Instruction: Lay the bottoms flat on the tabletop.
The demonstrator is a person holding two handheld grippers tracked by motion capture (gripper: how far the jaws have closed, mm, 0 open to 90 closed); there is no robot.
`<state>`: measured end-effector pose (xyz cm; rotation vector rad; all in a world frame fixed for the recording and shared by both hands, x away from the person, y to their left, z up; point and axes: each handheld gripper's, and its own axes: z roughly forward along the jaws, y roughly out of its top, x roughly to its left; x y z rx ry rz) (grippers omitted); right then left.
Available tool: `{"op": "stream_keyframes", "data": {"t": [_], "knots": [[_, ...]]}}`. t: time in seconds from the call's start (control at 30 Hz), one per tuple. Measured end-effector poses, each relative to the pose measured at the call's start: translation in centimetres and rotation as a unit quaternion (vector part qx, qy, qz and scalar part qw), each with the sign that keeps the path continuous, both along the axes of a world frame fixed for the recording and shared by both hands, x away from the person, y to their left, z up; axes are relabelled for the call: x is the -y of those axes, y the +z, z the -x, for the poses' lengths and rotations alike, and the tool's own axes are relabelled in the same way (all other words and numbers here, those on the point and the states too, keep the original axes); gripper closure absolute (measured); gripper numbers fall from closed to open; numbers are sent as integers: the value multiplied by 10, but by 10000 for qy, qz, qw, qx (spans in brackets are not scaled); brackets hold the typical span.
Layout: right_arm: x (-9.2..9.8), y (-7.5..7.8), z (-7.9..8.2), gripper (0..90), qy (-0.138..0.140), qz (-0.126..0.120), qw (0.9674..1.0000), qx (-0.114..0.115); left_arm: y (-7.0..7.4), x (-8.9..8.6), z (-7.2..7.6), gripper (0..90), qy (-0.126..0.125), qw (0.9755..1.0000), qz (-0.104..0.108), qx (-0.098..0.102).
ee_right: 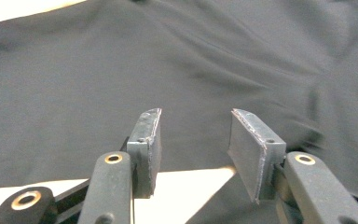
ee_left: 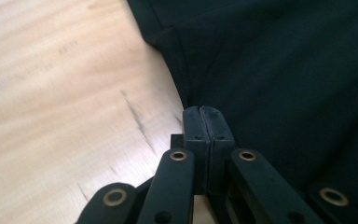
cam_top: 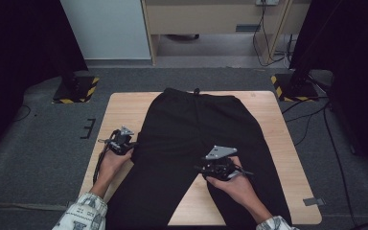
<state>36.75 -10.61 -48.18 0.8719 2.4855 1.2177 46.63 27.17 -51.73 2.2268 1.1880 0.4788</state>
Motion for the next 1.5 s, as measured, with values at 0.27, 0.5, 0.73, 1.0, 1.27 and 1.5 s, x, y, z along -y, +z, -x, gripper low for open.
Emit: {"op": "stream_keyframes", "data": {"t": [0.27,0.5,0.73,1.0,1.27,1.5], "knots": [[36,5,-9,484,-543,-40,9985,112,-1,-9,-8,886,7,10000,36,10],[61,4,-8,369,-824,-21,9964,215,-1,-18,22,866,-75,9999,125,-2],[108,2,-25,152,-1747,83,9836,445,15,-15,26,293,38,9979,350,549],[178,-14,-43,159,-2599,196,9653,143,6,-35,24,123,333,9982,208,443],[222,-41,-49,166,-3188,348,9471,-145,-8,-66,21,109,905,9950,281,325],[235,-53,-52,153,-3340,442,9413,-218,-14,-71,22,103,858,9955,316,242]]}}
